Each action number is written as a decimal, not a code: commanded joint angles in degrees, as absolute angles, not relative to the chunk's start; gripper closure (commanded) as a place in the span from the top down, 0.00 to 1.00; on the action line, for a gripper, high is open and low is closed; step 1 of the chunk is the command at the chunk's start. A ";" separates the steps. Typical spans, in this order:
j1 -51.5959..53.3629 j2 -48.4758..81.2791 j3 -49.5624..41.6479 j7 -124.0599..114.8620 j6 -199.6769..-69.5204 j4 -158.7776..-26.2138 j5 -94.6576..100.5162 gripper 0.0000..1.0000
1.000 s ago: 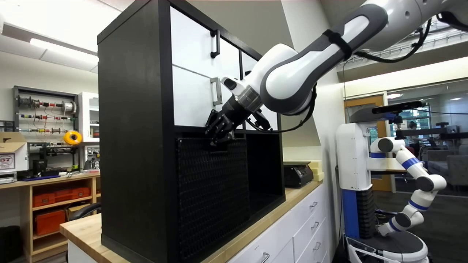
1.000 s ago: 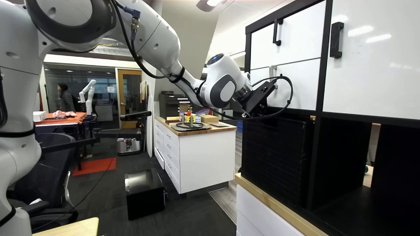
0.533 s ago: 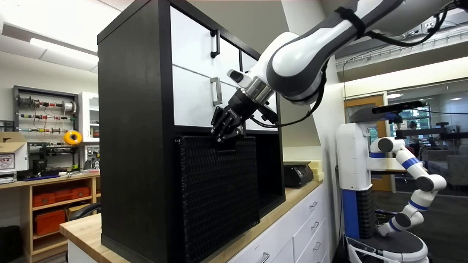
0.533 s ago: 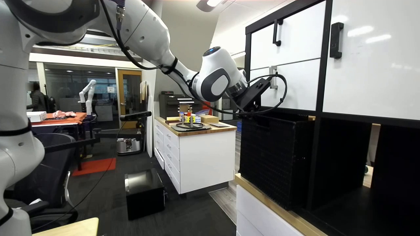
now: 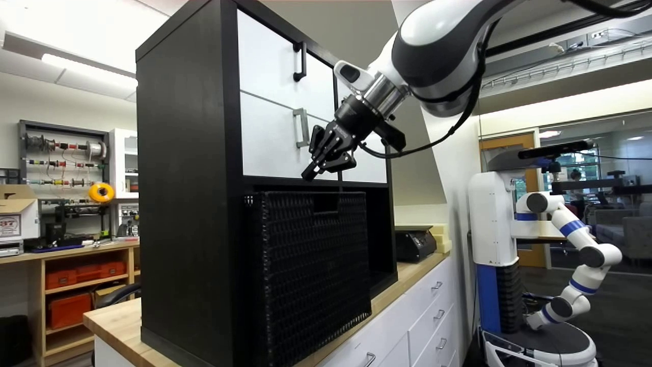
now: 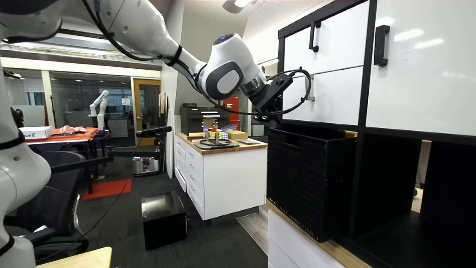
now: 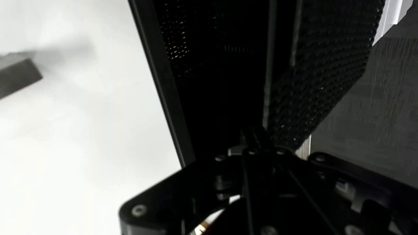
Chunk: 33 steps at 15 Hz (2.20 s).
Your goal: Open the bottom drawer on the left
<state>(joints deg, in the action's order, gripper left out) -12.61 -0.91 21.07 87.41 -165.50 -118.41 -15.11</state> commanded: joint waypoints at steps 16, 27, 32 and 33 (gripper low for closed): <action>-0.99 -14.61 7.51 77.60 -144.06 -123.16 -16.95 0.98; 0.53 -12.81 2.51 51.56 -128.92 -117.87 -5.28 1.00; 0.17 -10.65 1.64 35.02 -126.58 -116.77 1.07 1.00; 0.15 -10.36 1.58 31.58 -126.57 -116.90 2.14 1.00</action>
<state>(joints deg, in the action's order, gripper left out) 0.40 -11.96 1.91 40.70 -129.04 -118.77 -1.30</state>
